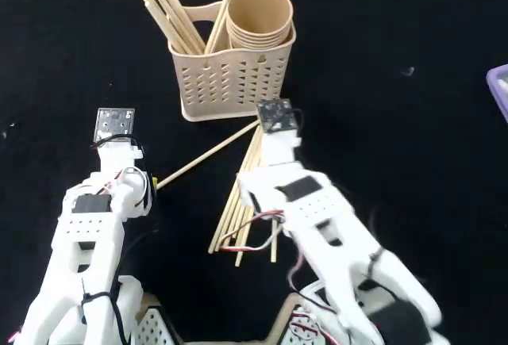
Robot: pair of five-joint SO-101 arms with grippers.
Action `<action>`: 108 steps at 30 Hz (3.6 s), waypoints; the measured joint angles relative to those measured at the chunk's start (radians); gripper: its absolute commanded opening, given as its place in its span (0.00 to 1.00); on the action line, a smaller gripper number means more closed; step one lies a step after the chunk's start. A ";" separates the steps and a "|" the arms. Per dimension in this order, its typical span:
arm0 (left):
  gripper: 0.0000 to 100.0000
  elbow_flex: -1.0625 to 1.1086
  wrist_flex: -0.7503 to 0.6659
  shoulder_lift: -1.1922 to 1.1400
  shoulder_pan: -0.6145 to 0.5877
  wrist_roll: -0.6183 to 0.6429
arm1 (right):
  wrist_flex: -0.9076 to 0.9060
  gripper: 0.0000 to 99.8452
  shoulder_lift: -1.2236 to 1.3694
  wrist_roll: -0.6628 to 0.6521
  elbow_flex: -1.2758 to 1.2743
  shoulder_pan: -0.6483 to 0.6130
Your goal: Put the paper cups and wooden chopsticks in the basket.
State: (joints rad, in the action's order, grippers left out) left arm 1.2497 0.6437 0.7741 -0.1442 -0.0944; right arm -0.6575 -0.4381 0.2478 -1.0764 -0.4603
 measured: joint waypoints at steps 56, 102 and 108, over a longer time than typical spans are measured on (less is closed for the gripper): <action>0.17 0.000 -0.028 0.000 -0.170 0.143 | -0.226 0.25 -0.150 -0.215 0.000 0.410; 0.17 0.000 -0.028 0.000 -0.170 0.143 | -0.614 0.18 0.578 -0.052 0.591 0.410; 0.17 0.000 -0.028 0.000 -0.170 0.143 | -0.614 0.04 0.583 -0.052 0.594 0.410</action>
State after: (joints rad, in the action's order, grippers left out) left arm 1.2497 0.6160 0.7741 -0.3145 0.0483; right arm -1.2712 0.1450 0.1956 -0.4826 -0.0506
